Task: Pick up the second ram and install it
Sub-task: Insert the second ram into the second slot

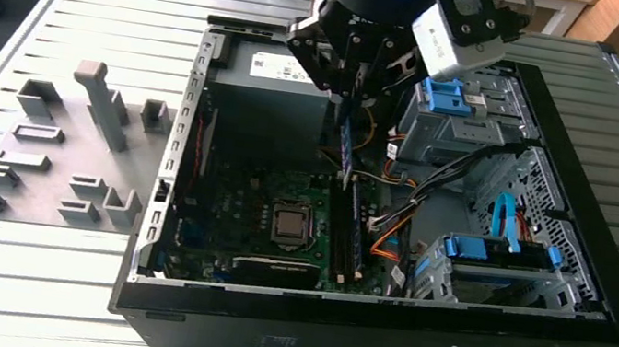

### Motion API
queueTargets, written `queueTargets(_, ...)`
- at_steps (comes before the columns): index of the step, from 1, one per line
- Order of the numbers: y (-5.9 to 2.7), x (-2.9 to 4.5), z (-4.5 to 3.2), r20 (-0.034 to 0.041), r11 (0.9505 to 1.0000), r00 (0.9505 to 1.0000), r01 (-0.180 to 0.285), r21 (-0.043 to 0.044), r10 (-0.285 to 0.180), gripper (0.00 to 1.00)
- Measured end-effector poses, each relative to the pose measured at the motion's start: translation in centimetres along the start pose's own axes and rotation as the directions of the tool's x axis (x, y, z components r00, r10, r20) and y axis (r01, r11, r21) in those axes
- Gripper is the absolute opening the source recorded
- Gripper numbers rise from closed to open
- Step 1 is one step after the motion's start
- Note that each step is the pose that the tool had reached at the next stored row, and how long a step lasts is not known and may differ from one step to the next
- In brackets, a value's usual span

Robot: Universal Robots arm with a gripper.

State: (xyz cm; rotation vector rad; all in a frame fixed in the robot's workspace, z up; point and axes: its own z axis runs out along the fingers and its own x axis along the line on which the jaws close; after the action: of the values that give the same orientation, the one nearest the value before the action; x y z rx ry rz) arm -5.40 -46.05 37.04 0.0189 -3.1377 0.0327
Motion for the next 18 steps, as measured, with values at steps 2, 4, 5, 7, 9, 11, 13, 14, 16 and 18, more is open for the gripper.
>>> queueTargets(2, 0.00, 0.00, 0.02, 0.0001, 1.0000, 1.0000, 0.000, 0.0005, 0.000, 0.14)
queueTargets(4, 0.00, 0.00, 0.04, 0.0002, 1.0000, 1.0000, 0.000, 0.0003, 0.000, 0.14)
queueTargets(5, 0.00, 0.00, 0.04, 0.0002, 1.0000, 1.0000, 0.000, 0.0003, 0.000, 0.14)
queueTargets(7, 0.00, 0.00, 0.04, 0.0002, 1.0000, 1.0000, 0.000, 0.0003, 0.000, 0.14)
queueTargets(9, 0.00, 0.00, 0.05, 0.0002, 1.0000, 1.0000, 0.000, 0.0003, 0.000, 0.14)
queueTargets(11, 0.00, 0.00, 0.05, 0.0002, 1.0000, 1.0000, 0.000, 0.0003, 0.000, 0.14)
queueTargets(13, 0.00, 0.00, 0.06, 0.0002, 1.0000, 1.0000, 0.000, 0.0002, 0.000, 0.14)
queueTargets(14, 0.00, 0.00, 0.11, 0.0003, 1.0000, 1.0000, 0.000, 0.0000, 0.000, 0.14)
queueTargets(16, 0.00, 0.00, 0.29, 0.0003, 1.0000, 1.0000, 0.000, 0.0000, 0.000, 0.14)
queueTargets(18, 0.00, -0.06, 0.62, 0.0003, 1.0000, 1.0000, 0.000, 0.0002, 0.000, 0.14)
